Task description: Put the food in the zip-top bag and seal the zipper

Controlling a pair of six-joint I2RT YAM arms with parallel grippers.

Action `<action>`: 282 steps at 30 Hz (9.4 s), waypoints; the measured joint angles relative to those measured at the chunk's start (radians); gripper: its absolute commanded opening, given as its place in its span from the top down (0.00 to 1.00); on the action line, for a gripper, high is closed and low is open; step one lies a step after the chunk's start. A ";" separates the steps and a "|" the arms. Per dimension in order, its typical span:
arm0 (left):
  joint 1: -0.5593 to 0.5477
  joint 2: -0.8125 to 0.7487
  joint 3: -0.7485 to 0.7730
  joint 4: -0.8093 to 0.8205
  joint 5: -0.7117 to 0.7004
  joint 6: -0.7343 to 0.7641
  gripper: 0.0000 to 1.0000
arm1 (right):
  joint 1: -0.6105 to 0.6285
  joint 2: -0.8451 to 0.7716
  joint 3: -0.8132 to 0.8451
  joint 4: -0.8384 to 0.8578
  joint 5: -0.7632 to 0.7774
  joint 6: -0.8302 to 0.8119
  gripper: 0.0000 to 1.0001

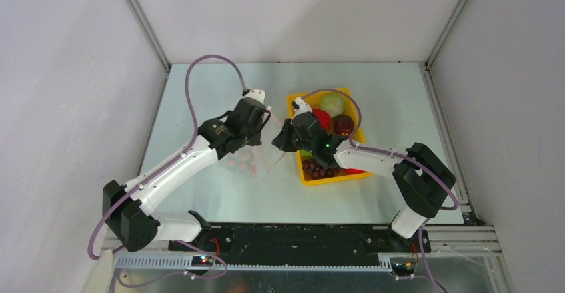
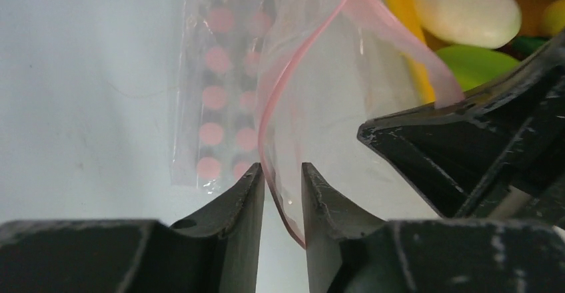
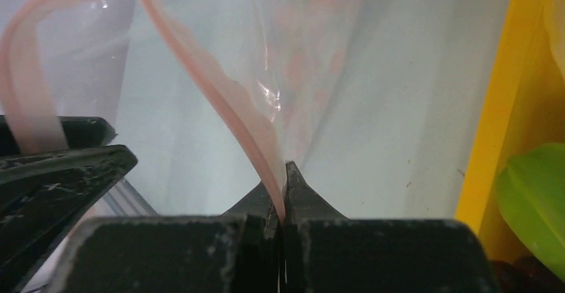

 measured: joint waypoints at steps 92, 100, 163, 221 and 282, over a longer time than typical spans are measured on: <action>0.014 0.066 -0.074 0.065 0.113 -0.216 1.00 | -0.281 -0.449 -0.316 -0.706 0.354 0.010 0.13; 0.014 0.066 -0.074 0.066 0.118 -0.216 1.00 | -0.291 -0.367 -0.319 -0.608 0.344 0.003 0.36; -0.058 0.044 -0.036 0.083 0.285 -0.236 1.00 | 0.028 -0.445 -0.153 -0.138 0.266 -0.111 0.41; -0.055 -0.015 -0.005 0.085 0.289 -0.270 1.00 | 0.138 -0.434 0.199 -0.606 0.505 -0.199 0.17; -0.053 0.040 0.178 -0.191 0.090 -0.143 0.96 | -0.051 -0.444 0.033 -0.528 0.092 -0.078 1.00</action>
